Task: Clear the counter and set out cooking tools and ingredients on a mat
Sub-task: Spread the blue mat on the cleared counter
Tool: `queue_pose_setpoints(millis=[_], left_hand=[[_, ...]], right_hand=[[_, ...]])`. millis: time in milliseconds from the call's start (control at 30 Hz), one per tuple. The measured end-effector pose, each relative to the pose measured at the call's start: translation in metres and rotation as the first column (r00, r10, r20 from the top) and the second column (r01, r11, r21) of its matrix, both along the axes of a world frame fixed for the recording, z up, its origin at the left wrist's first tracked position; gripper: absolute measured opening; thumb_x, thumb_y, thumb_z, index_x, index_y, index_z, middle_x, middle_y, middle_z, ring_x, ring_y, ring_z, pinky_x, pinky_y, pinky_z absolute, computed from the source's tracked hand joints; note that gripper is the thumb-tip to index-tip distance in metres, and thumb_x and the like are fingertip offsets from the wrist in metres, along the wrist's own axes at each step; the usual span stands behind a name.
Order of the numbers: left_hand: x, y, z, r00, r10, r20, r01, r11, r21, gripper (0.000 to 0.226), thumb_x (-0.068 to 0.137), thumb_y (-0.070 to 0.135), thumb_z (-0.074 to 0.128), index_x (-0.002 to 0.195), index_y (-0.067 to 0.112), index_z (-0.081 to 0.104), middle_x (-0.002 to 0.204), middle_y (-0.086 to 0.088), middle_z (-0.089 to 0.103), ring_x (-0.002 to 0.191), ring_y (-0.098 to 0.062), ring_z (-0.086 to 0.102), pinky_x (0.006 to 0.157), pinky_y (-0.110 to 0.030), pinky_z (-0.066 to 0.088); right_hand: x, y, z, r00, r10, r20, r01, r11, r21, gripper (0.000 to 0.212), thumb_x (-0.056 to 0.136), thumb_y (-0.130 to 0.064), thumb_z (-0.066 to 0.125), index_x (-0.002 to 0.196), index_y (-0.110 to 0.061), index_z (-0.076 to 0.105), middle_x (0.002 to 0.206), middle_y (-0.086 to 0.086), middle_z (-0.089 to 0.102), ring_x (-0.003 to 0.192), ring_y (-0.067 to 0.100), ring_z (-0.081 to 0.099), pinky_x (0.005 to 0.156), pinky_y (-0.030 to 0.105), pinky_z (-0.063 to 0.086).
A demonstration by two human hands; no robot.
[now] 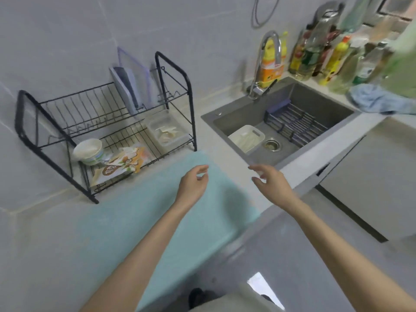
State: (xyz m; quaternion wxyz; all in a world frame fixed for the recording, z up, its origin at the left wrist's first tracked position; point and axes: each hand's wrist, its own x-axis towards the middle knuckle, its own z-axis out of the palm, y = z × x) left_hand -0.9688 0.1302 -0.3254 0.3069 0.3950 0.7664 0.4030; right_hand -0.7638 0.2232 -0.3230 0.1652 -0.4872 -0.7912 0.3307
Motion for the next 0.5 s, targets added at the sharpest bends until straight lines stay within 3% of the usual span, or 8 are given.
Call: queue_pose_setpoints(millis=[267, 367, 500], left_hand=[[0.194, 0.115, 0.02, 0.951, -0.31, 0.01, 0.308, 0.948, 0.081, 0.031, 0.094, 0.014, 0.05, 0.124, 0.017, 0.059, 0.123, 0.005, 0.061, 0.106, -0.007, 0.056, 0.089, -0.018, 0.04], [0.264, 0.148, 0.023, 0.914, -0.406, 0.015, 0.403, 0.911, 0.09, 0.033, 0.093, 0.013, 0.049, 0.124, 0.018, 0.058, 0.122, 0.006, 0.061, 0.103, -0.007, 0.057, 0.077, -0.01, 0.043], [0.371, 0.181, 0.029, 0.817, -0.577, -0.001, 0.576, 0.815, 0.066, 0.035, 0.094, 0.013, 0.048, 0.128, 0.017, 0.057, 0.123, 0.005, 0.06, 0.103, -0.006, 0.054, 0.087, -0.016, 0.039]], right_hand=[[0.211, 0.037, 0.002, 0.961, -0.275, -0.018, 0.275, 0.961, -0.024, 0.035, 0.094, -0.018, 0.053, 0.129, -0.023, 0.055, 0.131, -0.001, 0.055, 0.107, 0.019, 0.057, 0.086, 0.027, 0.043], [0.277, 0.044, 0.002, 0.931, -0.364, -0.023, 0.364, 0.931, -0.009, 0.036, 0.092, -0.014, 0.054, 0.127, -0.021, 0.056, 0.129, 0.001, 0.057, 0.108, 0.018, 0.057, 0.09, 0.025, 0.042], [0.377, 0.046, 0.007, 0.849, -0.528, -0.01, 0.528, 0.849, -0.006, 0.036, 0.094, -0.014, 0.052, 0.129, -0.019, 0.055, 0.13, -0.001, 0.056, 0.111, 0.016, 0.055, 0.089, 0.022, 0.039]])
